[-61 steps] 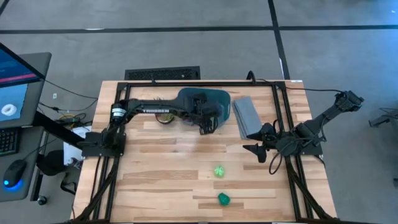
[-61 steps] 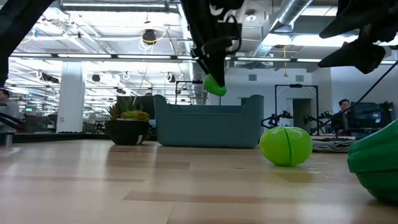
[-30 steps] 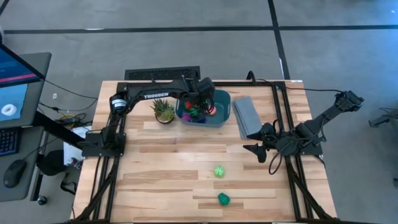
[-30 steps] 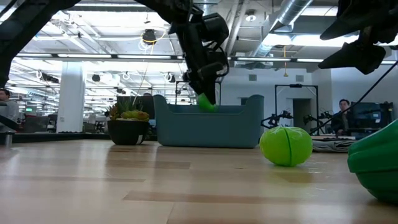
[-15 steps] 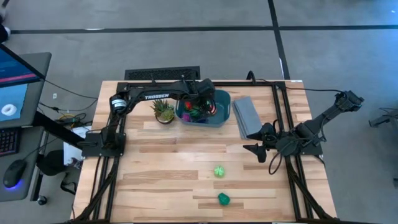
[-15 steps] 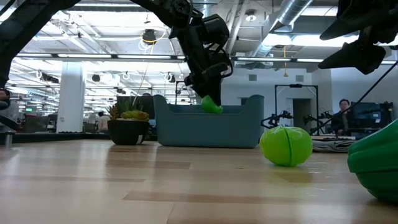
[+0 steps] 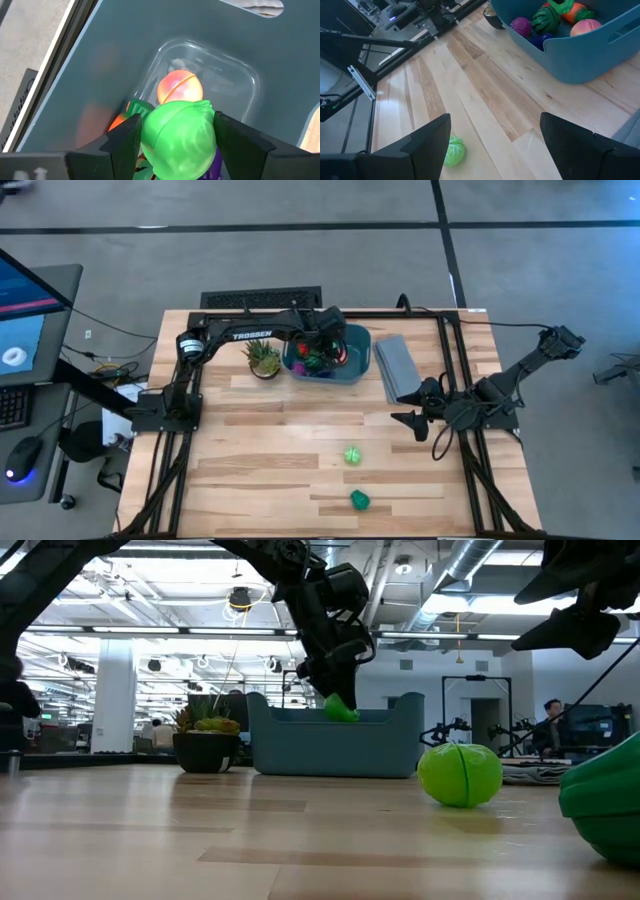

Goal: Pick and placing Produce into tupperware
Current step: Put the pear into the blue bin

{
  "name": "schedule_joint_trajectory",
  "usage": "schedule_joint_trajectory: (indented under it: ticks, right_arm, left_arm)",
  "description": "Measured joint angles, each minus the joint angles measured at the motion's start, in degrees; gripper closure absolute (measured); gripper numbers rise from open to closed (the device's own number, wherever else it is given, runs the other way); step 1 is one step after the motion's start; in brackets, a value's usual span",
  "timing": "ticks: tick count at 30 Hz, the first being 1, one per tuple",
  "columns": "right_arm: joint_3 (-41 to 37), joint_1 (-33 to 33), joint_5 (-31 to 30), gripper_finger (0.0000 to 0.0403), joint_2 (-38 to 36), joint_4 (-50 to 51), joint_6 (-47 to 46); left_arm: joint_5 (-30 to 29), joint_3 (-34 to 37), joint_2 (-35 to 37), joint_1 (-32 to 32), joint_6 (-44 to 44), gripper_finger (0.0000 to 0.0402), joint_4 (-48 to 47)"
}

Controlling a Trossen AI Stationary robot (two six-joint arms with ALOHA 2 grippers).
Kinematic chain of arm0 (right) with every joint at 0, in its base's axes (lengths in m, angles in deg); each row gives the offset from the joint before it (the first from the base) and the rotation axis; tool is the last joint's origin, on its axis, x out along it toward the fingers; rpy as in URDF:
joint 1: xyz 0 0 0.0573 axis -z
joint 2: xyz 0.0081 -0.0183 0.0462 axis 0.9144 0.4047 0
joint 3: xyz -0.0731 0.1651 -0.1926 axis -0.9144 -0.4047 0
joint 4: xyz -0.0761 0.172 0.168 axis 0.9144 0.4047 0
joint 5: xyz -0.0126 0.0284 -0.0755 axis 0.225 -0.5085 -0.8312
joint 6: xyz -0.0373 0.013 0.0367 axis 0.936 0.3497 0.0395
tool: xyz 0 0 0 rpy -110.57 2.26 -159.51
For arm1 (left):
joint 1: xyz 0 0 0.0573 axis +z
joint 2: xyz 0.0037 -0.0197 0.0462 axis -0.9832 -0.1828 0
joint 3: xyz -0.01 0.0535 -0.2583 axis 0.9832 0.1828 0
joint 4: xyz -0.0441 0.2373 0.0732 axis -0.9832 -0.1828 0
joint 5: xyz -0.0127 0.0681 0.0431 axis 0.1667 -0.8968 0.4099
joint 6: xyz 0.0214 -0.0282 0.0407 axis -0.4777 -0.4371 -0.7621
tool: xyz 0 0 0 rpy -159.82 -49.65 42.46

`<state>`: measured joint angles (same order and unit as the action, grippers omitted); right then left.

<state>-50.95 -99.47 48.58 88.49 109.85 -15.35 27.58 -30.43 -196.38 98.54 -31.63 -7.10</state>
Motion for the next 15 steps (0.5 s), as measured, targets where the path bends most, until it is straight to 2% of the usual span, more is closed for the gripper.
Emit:
schedule_joint_trajectory:
  ticks: [7,15]
  right_arm:
    - [0.00,0.00,0.00,0.0074,0.00,0.00,0.00]
    - [0.00,0.00,0.00,0.0074,0.00,0.00,0.01]
  left_arm:
    - [0.00,0.00,0.00,0.00,0.62,0.0162,-0.02]
    - [0.57,0.00,0.00,0.00,1.31,0.0124,-0.02]
